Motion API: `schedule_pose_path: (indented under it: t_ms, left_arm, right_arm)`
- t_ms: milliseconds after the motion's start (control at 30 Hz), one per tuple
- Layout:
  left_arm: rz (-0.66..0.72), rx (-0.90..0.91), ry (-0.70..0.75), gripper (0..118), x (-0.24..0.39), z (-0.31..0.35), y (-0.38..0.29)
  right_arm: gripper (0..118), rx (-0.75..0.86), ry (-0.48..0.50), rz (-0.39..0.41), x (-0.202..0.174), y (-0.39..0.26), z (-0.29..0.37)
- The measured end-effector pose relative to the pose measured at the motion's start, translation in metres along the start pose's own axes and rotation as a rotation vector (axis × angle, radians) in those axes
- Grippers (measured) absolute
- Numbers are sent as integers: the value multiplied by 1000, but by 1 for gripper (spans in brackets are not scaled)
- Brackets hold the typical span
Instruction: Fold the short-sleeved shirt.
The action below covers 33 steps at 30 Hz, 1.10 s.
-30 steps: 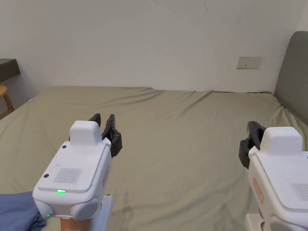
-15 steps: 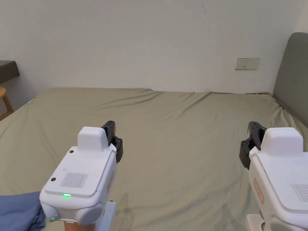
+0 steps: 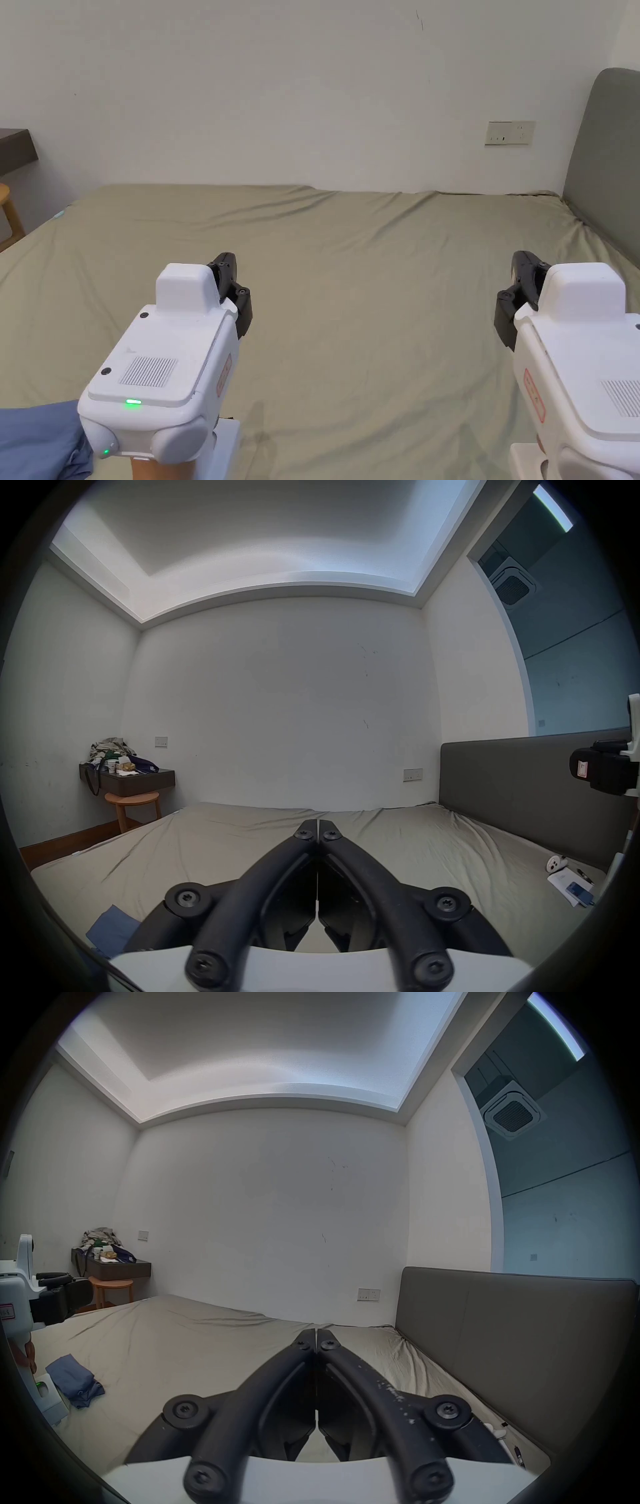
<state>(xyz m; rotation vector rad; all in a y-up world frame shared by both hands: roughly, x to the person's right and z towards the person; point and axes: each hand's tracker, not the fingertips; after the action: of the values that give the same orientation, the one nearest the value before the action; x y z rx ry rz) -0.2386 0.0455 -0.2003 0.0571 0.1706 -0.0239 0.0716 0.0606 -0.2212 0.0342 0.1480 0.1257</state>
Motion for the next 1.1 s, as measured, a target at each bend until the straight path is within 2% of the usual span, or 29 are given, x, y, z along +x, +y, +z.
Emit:
schedule_pose_path:
  t_ms: [967, 1000, 1033, 1067, 1100]
  left_arm:
    - [-5, -2, -2, 0, -5, -3, -2]
    - [3, -2, -6, 0, -6, -3, -2]
    - [15, 0, -18, 1, -7, -3, -2]
    - [26, 1, -20, 4, -8, -3, -2]
    - [38, 6, -14, 15, -9, -2, -2]
  right_arm:
    - [3, -2, 2, 4, -4, 1, -3]
    - [4, -9, 1, -1, -4, 1, -3]
    - [13, -14, -1, -3, -4, 1, -4]
    - [26, -20, 3, -4, -4, 1, -4]
    - [47, -26, 6, -9, -4, 0, -5]
